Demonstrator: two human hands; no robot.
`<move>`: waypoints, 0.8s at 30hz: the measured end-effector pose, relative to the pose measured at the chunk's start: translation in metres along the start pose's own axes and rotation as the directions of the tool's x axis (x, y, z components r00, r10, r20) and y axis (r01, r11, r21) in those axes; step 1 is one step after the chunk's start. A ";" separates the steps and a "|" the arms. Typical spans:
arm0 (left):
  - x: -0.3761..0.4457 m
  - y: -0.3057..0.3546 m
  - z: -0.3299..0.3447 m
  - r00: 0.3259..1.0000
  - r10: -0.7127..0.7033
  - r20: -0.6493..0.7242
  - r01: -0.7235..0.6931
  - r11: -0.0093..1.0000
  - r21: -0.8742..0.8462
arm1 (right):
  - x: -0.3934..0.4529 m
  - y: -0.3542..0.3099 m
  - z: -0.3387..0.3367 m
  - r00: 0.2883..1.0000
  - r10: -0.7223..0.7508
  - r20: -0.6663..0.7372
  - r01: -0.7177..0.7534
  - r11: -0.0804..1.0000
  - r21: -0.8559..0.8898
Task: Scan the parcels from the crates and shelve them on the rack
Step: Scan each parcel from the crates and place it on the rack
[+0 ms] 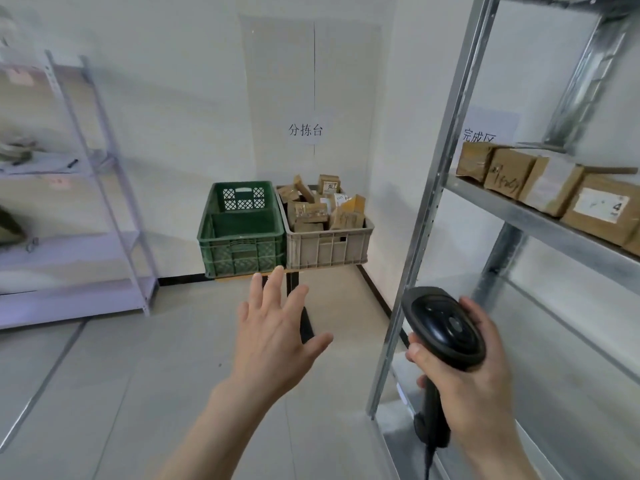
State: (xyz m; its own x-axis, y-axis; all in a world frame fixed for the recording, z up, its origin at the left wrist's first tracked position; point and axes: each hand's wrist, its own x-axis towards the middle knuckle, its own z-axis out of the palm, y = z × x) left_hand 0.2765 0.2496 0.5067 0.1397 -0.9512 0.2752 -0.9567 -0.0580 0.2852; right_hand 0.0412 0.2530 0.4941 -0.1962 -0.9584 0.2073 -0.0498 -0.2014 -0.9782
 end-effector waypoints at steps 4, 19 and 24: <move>0.073 -0.044 -0.001 0.998 0.058 0.001 -0.058 0.998 0.009 | 0.044 -0.009 0.068 0.998 -0.016 -0.059 0.015 1.000 -0.021; 0.289 -0.144 0.048 0.999 0.035 0.011 -0.035 0.999 0.033 | 0.234 0.050 0.223 0.999 -0.042 -0.006 0.042 0.999 -0.035; 0.380 -0.155 0.074 0.998 0.017 0.055 -0.021 0.998 0.067 | 0.321 0.068 0.257 0.999 -0.027 0.037 0.027 1.000 -0.007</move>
State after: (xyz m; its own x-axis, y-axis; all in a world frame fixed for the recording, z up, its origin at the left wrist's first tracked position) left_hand 0.4590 -0.1248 0.4991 0.1090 -0.9673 0.2292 -0.9743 -0.0582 0.2177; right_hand 0.2267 -0.1206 0.4917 -0.1582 -0.9595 0.2332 -0.0619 -0.2260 -0.9721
